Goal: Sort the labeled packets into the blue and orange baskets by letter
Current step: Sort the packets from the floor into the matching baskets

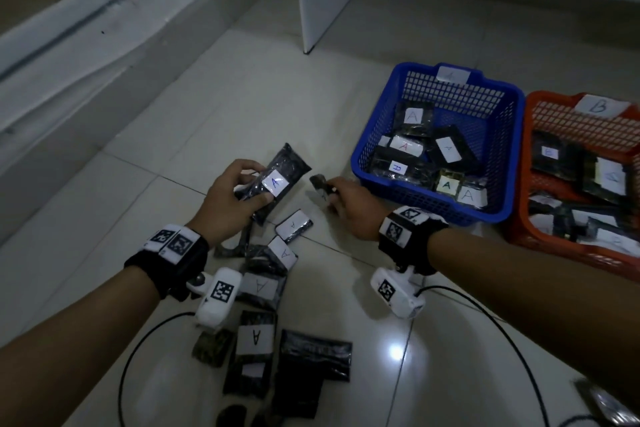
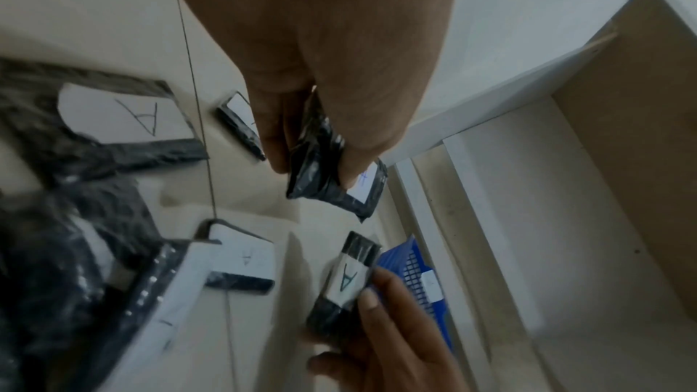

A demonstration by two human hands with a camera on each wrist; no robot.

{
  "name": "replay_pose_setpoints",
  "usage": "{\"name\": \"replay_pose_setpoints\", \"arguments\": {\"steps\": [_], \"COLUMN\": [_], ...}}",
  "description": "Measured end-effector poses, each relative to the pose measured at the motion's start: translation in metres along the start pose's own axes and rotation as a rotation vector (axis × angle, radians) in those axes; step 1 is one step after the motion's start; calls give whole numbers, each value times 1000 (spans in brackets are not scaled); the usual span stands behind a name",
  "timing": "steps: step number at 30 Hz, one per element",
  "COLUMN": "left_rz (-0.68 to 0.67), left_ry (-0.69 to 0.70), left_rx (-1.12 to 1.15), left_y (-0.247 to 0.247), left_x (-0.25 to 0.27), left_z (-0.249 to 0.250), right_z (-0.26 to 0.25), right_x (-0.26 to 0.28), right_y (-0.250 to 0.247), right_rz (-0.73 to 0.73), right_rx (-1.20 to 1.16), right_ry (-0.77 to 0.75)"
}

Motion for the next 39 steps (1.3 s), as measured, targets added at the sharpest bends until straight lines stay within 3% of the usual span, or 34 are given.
{"name": "replay_pose_setpoints", "arguments": {"steps": [4, 8, 13, 17, 23, 26, 30, 39], "left_rz": [4, -35, -118, -212, -461, -476, -441, -435], "left_ry": [-33, -13, 67, 181, 273, 283, 290, 202], "left_rx": [192, 258, 188, -29, -505, -597, -538, -438], "left_y": [9, 21, 41, 56, 72, 87, 121, 192], "left_x": [6, 7, 4, -5, -29, -50, -85, -146], "left_z": [25, 50, 87, 127, 197, 214, 215, 162], "right_z": [-3, -10, 0, 25, 77, 98, 109, 145], "right_x": [27, 57, 98, 141, 184, 183, 160, 103], "right_y": [-17, -44, -99, -162, -238, -250, -247, -234], "right_rz": [-47, -77, -9, 75, 288, 353, 339, 318], "right_rx": [-600, -768, -578, -474, -242, -223, -125, 16], "right_ry": [130, 122, 64, 102, 187, 261, 292, 351]}}
Point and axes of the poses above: each hand's wrist, its own x-axis away from the middle knuckle, its own y-axis out of the palm, z = x × y, the point moved 4 cm from there along -x, towards the middle knuckle, and after that the axes turned 4 degrees about -z, right-handed, at the moved point
